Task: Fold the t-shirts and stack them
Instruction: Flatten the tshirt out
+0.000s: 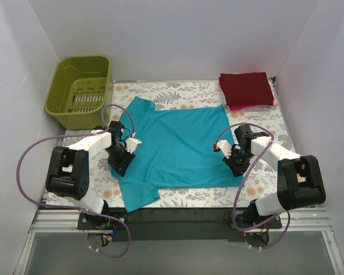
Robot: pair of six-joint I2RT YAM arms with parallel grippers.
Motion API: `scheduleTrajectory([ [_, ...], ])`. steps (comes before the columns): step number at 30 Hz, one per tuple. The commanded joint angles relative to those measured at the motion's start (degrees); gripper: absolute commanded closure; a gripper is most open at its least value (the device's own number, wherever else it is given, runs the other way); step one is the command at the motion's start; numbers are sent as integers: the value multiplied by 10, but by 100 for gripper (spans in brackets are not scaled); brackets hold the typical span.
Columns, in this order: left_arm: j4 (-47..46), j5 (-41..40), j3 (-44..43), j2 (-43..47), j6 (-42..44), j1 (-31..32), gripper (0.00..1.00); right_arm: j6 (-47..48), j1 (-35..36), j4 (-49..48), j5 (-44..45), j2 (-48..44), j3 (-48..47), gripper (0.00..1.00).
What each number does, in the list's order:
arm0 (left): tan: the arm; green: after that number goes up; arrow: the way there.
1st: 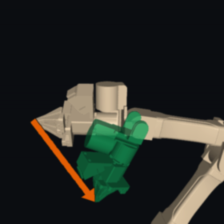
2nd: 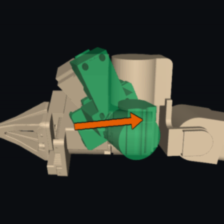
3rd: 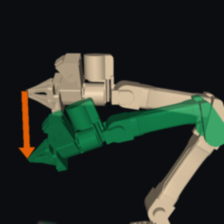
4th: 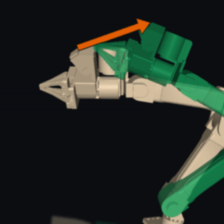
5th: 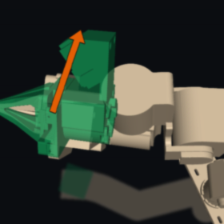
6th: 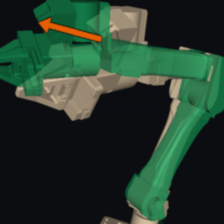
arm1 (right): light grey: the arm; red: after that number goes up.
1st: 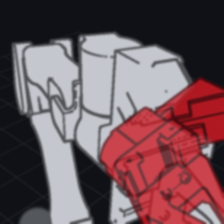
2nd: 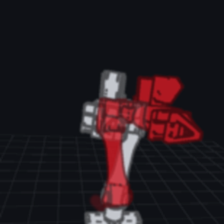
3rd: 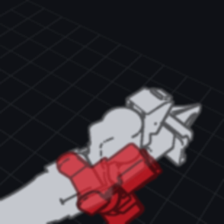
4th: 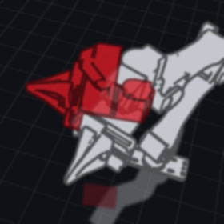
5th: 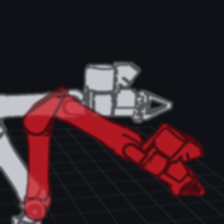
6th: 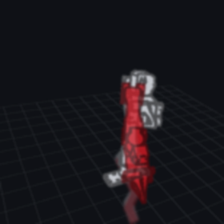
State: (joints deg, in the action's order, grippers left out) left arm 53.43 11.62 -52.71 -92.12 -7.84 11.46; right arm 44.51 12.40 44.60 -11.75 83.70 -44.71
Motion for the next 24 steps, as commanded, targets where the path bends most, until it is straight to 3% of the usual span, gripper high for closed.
scheduleTrajectory([
  [1, 68, -8, 40, 66, 38, 1, 67, 11, 3, 11, 20, -32, 36, 80],
  [6, 114, -12, 68, 141, 56, 1, 46, 22, 3, 22, 32, -56, 58, 78],
  [12, 156, -19, 71, 208, 91, 0, 34, 34, 3, 28, 56, -64, 74, 76],
  [15, 199, -22, 65, 243, 121, 0, 33, 41, 3, 29, 63, -78, 79, 74],
  [18, 180, -7, 22, 257, 123, 0, 33, 38, 3, 45, 38, -91, 51, 72],
  [24, 69, 23, -105, 118, 47, 0, 39, -7, -8, 52, -60, -91, -104, 73],
])
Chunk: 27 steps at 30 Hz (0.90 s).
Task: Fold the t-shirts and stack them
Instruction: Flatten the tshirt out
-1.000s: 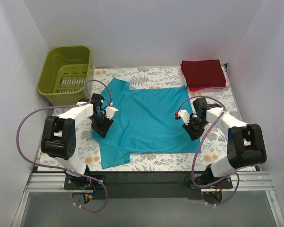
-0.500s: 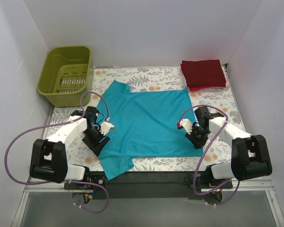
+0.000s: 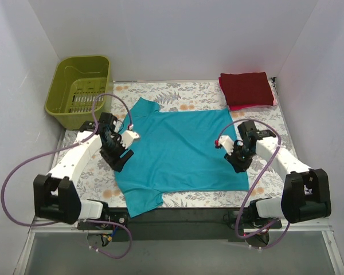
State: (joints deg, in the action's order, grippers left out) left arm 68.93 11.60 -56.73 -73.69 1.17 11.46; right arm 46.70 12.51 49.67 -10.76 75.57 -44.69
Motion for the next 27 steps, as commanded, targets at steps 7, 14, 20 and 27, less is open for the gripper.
scheduleTrajectory([
  [7, -203, 41, -181, -228, -128, 3, 45, -144, -46, -116, -98, 48, -207, 75],
  [14, -224, 9, -206, -327, -157, 6, 47, -164, -45, -178, -68, 177, -239, 77],
  [20, -224, -10, -171, -334, -147, 7, 47, -162, -46, -193, -47, 216, -221, 78],
  [27, -210, -13, -111, -305, -128, 7, 47, -146, -46, -197, -30, 213, -140, 81],
])
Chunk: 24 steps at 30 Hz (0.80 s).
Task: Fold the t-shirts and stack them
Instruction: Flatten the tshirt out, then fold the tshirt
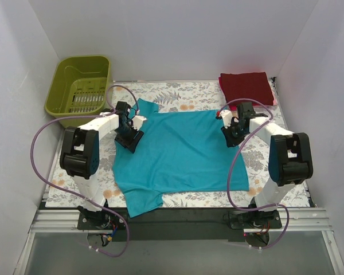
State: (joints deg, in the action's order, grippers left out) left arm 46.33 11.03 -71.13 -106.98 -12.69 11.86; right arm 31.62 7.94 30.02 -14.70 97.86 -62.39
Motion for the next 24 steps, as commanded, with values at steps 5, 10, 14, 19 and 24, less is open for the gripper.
scheduleTrajectory([
  [5, 35, -10, 44, 46, 30, 3, 47, 5, 0, 3, 6, -36, 67, 82],
  [10, 55, 35, -43, 42, 28, 3, 43, -16, -6, 2, -32, -58, 16, 79],
  [14, 68, 55, -206, -16, 0, 3, 42, -35, -14, -17, -60, -37, -90, 77],
  [19, 33, 46, -314, -84, -39, 3, 41, -52, -14, -68, -67, 45, -202, 71],
  [24, -23, 15, -374, -146, -87, 3, 40, -82, -14, -86, -81, 151, -321, 67],
])
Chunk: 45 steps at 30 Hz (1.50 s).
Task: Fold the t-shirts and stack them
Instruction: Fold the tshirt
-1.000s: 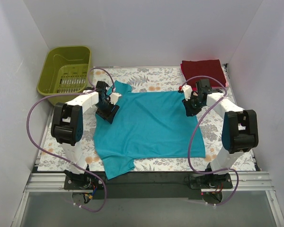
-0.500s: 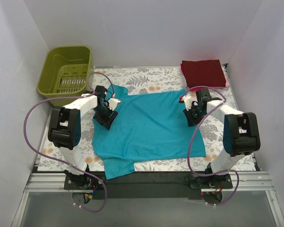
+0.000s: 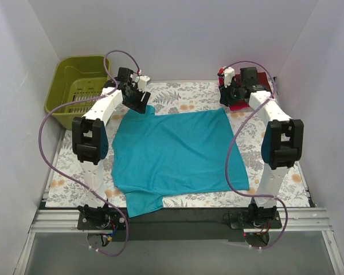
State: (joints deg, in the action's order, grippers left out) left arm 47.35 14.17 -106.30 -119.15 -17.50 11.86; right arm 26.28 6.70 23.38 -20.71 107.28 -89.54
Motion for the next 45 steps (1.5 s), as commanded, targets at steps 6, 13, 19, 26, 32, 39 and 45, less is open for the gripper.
scheduleTrajectory([
  [6, -54, -43, -56, -64, -68, 3, 40, -43, 1, -45, -10, 158, -150, 61],
  [13, -61, -83, -71, -94, -75, 3, 40, -5, 3, -64, 12, 216, -167, 54],
  [19, -62, -102, -87, -114, -77, 3, 37, 38, 6, -63, 20, 207, -113, 50],
  [26, -63, -120, -100, -137, -83, 3, 36, 66, 6, -60, 21, 180, -67, 40],
  [32, -67, -130, -122, -165, -90, 3, 35, 77, 6, -57, 47, 192, -71, 40],
  [39, -68, -153, -159, -199, -104, 2, 35, 90, 5, -35, 27, 209, -97, 68],
  [45, -89, -155, -189, -211, -116, 2, 36, 93, 8, -27, 19, 214, -116, 92],
])
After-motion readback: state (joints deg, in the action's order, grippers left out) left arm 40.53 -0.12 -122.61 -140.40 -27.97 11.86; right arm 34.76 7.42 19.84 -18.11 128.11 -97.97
